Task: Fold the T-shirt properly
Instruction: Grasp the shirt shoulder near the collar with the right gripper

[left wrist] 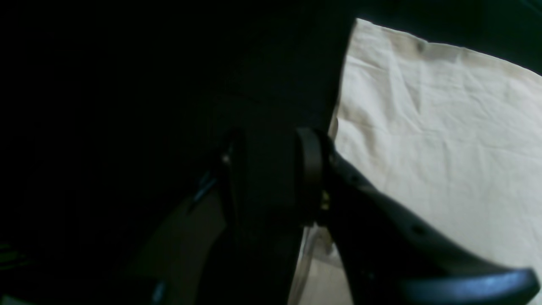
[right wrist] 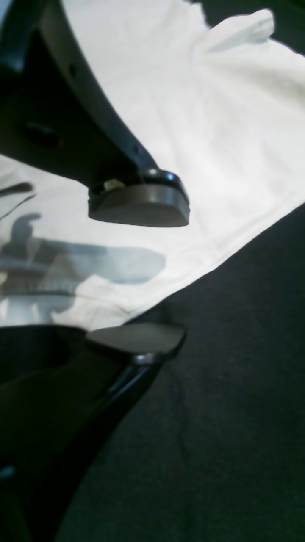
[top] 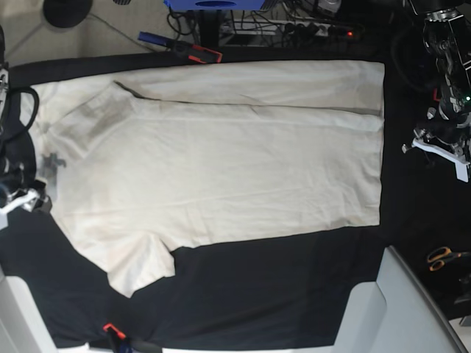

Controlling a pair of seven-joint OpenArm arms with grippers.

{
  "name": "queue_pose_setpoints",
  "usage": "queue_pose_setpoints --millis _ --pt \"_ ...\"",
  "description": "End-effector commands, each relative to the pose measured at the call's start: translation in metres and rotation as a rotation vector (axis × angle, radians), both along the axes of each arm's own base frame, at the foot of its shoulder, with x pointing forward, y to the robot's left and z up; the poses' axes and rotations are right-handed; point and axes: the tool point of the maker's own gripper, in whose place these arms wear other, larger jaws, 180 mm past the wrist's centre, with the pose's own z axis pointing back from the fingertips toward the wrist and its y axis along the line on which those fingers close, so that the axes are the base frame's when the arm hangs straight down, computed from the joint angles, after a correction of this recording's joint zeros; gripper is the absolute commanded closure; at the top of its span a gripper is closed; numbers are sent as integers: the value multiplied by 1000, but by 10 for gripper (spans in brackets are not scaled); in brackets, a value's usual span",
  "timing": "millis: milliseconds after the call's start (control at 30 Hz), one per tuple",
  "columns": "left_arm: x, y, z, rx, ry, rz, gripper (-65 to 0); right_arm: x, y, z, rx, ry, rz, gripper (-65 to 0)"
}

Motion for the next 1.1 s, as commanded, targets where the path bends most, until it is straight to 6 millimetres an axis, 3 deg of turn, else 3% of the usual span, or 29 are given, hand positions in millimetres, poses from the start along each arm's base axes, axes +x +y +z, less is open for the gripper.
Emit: queue_pose_setpoints --millis 0,400,600,733,1067 --pt "7 6 15 29 -42 -5 -169 14 -12 19 -16 -57 -10 -342" --pt "6 6 14 29 -39 -5 -169 4 -1 5 -58 1 67 -342" --pt "5 6 13 29 -36 -6 -169 0 -34 6 -132 11 -37 -342" --pt "5 6 13 28 -35 -5 -169 -1 -36 5 -135 14 -49 -342" --pt "5 6 13 28 -35 -5 -169 -3 -7 -10 -94 45 -10 -342"
